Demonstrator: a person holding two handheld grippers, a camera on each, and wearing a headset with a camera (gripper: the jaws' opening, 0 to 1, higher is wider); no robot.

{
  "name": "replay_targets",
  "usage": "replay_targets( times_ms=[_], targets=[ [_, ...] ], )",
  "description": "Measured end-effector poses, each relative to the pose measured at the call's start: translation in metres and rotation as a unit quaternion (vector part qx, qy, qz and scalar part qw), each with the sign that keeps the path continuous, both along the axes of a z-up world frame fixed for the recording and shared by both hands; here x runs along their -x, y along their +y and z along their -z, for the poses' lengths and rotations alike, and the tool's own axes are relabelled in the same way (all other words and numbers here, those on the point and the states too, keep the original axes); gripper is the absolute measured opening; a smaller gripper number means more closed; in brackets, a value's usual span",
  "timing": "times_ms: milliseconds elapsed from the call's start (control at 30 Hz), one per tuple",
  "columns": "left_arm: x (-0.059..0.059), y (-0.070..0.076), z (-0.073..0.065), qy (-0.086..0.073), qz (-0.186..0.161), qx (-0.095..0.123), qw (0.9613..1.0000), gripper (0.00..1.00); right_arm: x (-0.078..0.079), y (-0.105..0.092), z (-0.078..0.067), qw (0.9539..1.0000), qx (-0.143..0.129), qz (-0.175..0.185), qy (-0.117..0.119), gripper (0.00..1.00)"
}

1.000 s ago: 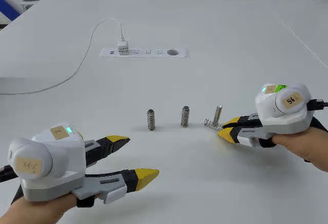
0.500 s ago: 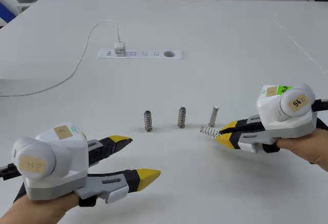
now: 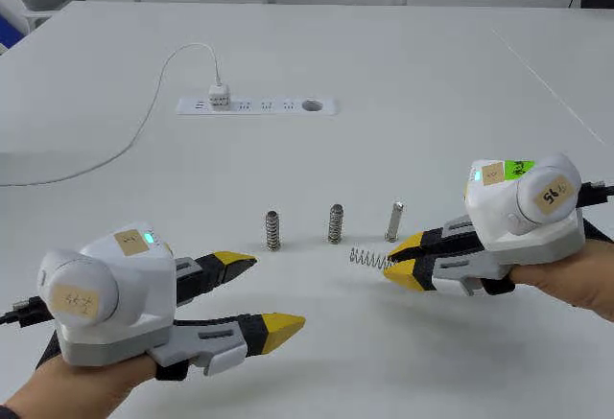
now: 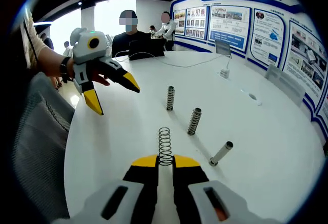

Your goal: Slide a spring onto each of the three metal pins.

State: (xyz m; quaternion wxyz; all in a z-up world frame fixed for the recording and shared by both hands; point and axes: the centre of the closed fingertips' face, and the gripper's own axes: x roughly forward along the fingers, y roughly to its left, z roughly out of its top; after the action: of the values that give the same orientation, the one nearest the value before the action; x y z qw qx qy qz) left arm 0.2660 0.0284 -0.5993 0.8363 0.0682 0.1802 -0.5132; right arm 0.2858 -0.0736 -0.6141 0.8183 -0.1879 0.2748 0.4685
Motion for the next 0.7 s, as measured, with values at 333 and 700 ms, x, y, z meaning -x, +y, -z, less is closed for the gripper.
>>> replay_targets(
  times_ms=[333, 700],
  targets=[
    [0.002, -0.008, -0.002, -0.006, 0.016, -0.004, 0.9998, 0.51, 0.010, 0.021, -0.013, 0.9990, -0.001, -0.044, -0.008, 0.11],
    [0.005, -0.015, -0.005, -0.015, 0.032, -0.005, 0.9994, 0.47, 0.021, 0.038, -0.020, 0.9958, 0.006, -0.091, -0.005, 0.11]
  ],
)
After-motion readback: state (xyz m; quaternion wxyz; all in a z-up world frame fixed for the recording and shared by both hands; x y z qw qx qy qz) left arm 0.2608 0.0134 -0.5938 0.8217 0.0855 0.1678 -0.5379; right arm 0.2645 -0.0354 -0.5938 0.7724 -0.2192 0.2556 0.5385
